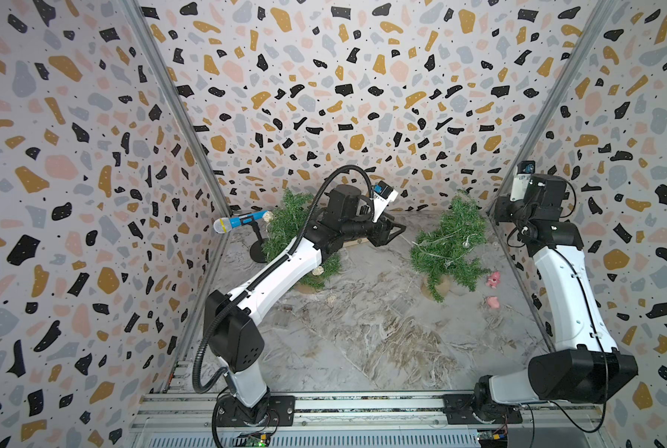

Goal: Wrap string light around the christmas tree
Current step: Wrap the light string around the Christmas tree.

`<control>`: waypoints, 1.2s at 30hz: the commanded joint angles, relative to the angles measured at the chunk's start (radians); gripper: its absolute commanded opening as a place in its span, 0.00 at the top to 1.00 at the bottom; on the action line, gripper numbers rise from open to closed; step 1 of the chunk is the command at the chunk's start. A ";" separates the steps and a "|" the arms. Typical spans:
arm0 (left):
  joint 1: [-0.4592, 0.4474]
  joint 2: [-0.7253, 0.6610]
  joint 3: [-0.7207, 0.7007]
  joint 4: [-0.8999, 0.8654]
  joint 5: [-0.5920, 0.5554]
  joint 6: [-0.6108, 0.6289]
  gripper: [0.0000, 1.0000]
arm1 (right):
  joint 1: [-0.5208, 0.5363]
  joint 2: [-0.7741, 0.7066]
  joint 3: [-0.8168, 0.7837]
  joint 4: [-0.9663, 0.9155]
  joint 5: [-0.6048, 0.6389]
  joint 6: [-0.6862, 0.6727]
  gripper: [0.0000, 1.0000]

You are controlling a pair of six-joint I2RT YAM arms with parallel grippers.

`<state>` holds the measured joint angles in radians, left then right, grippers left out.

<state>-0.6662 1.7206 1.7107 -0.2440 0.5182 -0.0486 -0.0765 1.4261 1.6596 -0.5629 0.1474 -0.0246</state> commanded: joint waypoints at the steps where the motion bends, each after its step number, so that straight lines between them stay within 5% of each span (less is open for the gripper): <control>1: -0.034 -0.042 -0.031 -0.053 -0.011 -0.014 0.48 | 0.003 -0.015 0.104 -0.223 0.015 0.075 0.96; 12: -0.218 -0.093 -0.083 -0.079 0.117 -0.039 0.52 | 0.005 -0.114 0.072 -0.363 -0.234 0.212 1.00; 20: -0.376 -0.037 -0.127 0.167 0.053 -0.062 0.40 | 0.002 -0.114 0.193 -0.394 -0.384 0.295 1.00; 26: -0.414 0.042 -0.072 0.232 -0.017 0.001 0.35 | -0.072 -0.136 0.167 -0.380 -0.599 0.358 1.00; 36: -0.417 0.203 0.107 0.226 -0.067 -0.028 0.34 | -0.080 -0.184 0.098 -0.360 -0.732 0.410 0.99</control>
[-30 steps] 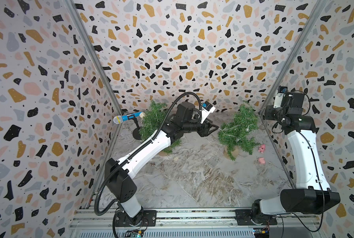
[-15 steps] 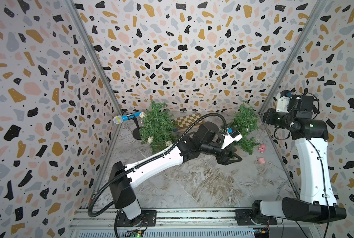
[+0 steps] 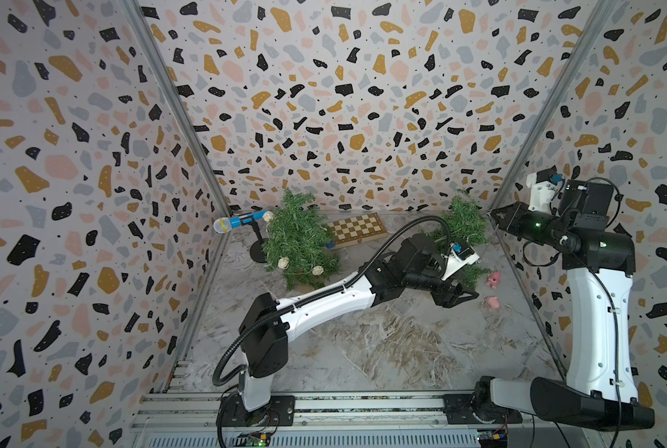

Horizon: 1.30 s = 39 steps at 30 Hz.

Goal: Wrap string light around the christmas tree
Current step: Wrap the light string around the Christmas tree.

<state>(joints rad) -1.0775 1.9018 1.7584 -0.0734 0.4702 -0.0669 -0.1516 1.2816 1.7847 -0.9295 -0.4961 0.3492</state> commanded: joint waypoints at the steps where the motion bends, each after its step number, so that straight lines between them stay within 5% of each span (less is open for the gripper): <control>1: -0.006 0.038 0.075 0.057 -0.027 -0.014 0.34 | -0.003 -0.057 -0.056 0.026 -0.105 0.051 0.99; 11: -0.007 0.139 0.160 0.059 -0.075 -0.017 0.36 | -0.011 -0.144 -0.182 0.116 -0.172 0.141 0.99; 17: -0.004 0.139 0.121 0.085 -0.056 -0.028 0.62 | -0.012 -0.192 -0.311 0.196 -0.193 0.179 0.98; 22: -0.001 0.107 0.051 0.113 -0.043 -0.039 0.94 | -0.014 -0.221 -0.392 0.238 -0.199 0.197 0.96; 26: 0.001 0.048 -0.065 0.142 -0.029 -0.051 1.00 | -0.022 -0.234 -0.420 0.250 -0.184 0.195 0.94; 33: 0.019 -0.030 -0.291 0.186 -0.027 -0.058 1.00 | -0.021 -0.297 -0.586 0.360 -0.144 0.234 0.72; 39: 0.105 -0.013 -0.393 0.185 -0.026 -0.082 1.00 | -0.022 -0.277 -0.520 0.318 -0.040 0.183 0.46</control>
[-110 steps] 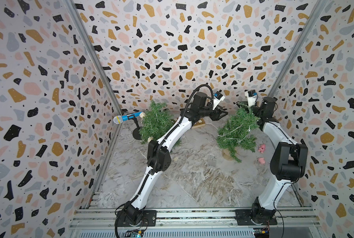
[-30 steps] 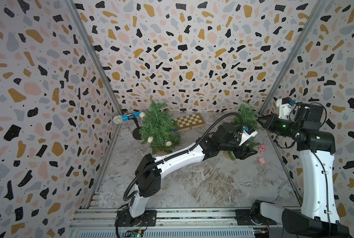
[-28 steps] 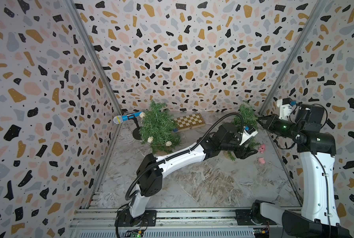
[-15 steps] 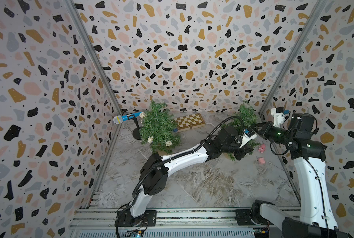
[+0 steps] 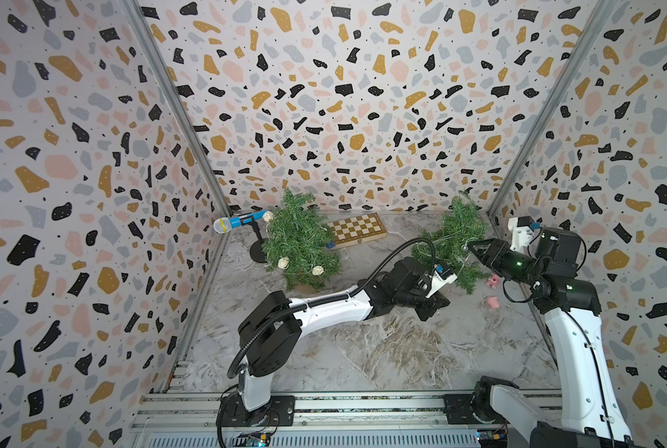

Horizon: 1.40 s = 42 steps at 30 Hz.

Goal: Wrap string light around the christmas tree
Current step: Wrap the light string around the Christmas tree.

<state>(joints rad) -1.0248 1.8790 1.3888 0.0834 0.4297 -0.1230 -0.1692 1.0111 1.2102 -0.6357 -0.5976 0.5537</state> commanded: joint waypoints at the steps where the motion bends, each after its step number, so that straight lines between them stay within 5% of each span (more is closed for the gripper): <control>1: 0.070 0.017 -0.022 0.021 0.033 -0.040 1.00 | -0.004 -0.002 0.059 0.027 0.066 -0.023 0.44; 6: 0.097 0.023 0.005 -0.038 0.066 -0.022 1.00 | -0.005 0.013 0.042 0.045 0.067 -0.023 0.42; 14: 0.082 0.096 0.058 -0.017 0.096 -0.070 0.85 | -0.009 0.030 0.034 0.051 0.076 -0.034 0.41; 20: 0.084 0.102 0.061 -0.041 0.056 -0.070 0.55 | -0.024 0.024 0.049 0.042 0.083 -0.044 0.40; 32: 0.104 -0.357 -0.240 -0.071 -0.100 -0.062 0.41 | -0.056 0.025 0.116 0.088 0.179 -0.066 0.37; 37: 0.119 -0.570 -0.346 -0.133 -0.258 -0.023 0.37 | -0.053 0.018 0.065 0.241 -0.014 -0.037 0.36; 42: 0.205 -0.762 -0.382 -0.230 -0.435 -0.033 0.34 | -0.109 0.005 0.074 0.249 0.216 0.022 0.36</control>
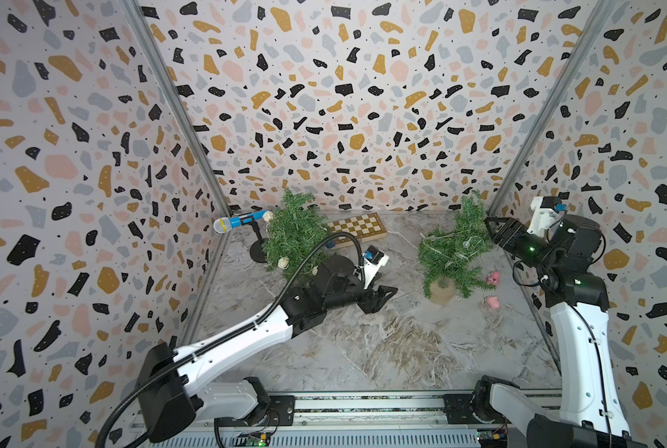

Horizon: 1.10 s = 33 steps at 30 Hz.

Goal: Wrap string light around the christmas tree
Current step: Wrap the light string around the Christmas tree, then reset both arms

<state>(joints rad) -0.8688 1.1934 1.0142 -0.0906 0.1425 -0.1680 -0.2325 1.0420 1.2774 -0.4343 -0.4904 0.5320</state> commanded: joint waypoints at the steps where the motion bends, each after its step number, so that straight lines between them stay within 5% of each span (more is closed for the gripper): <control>1: 0.074 -0.103 0.001 -0.083 -0.164 0.010 0.34 | -0.067 -0.024 0.010 0.047 0.131 0.062 0.37; 11: 0.411 -0.328 0.039 -0.377 -0.484 0.026 0.29 | -0.071 0.112 -0.323 0.298 0.525 0.088 0.34; 15: 0.596 -0.373 -0.008 -0.346 -0.564 -0.006 0.27 | 0.089 0.130 -0.448 0.547 0.733 -0.087 0.30; 18: 0.695 -0.367 -0.088 -0.267 -0.668 -0.034 0.25 | 0.199 0.190 -0.487 0.648 0.849 -0.264 0.23; 22: 0.808 -0.335 -0.306 0.034 -0.803 -0.067 0.21 | 0.236 0.234 -0.601 0.803 0.841 -0.311 0.21; 26: 0.812 -0.218 -0.480 0.325 -0.878 -0.019 0.20 | 0.294 0.251 -0.742 1.064 0.859 -0.404 0.22; 33: 0.812 -0.085 -0.629 0.602 -0.793 0.066 0.18 | 0.357 0.338 -0.807 1.210 0.880 -0.488 0.22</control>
<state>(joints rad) -0.0589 1.1042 0.4004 0.2588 -0.6502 -0.1650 0.1078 1.3926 0.5007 0.6472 0.3737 0.1181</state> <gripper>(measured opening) 0.815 0.783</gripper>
